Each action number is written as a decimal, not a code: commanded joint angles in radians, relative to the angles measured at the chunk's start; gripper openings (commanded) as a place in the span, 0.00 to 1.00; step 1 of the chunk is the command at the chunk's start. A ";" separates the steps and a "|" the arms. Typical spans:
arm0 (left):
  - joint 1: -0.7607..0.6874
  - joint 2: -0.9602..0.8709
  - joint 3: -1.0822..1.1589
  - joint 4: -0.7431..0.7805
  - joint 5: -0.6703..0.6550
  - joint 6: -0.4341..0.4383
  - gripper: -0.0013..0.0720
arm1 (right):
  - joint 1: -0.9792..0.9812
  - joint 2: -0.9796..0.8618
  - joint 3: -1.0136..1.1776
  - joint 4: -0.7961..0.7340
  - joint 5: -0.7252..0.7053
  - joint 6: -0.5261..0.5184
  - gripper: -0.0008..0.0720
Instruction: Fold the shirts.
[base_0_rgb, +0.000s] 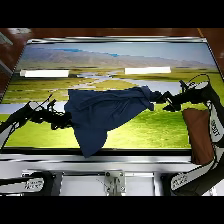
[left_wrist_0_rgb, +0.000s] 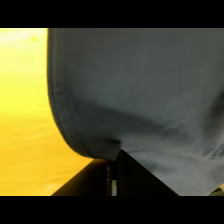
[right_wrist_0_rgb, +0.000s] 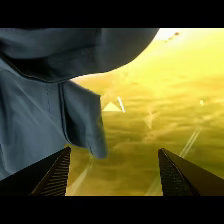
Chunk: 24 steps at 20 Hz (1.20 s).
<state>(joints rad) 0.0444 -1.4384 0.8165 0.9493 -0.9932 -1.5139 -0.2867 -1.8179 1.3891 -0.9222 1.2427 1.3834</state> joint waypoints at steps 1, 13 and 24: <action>-0.001 0.031 0.013 -0.007 0.006 0.029 0.08 | 0.041 -0.022 -0.001 0.007 -0.045 0.025 0.93; 0.003 0.162 0.153 0.038 -0.001 0.085 0.08 | 0.095 0.077 0.002 0.106 -0.073 -0.039 0.10; 0.003 0.748 0.970 0.090 0.167 0.158 0.08 | -0.072 0.935 0.263 0.346 -0.388 -0.201 0.10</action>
<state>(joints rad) 0.0467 -0.8200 1.6058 1.0088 -0.9131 -1.3724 -0.3202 -1.0863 1.5684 -0.5587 1.0058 1.1912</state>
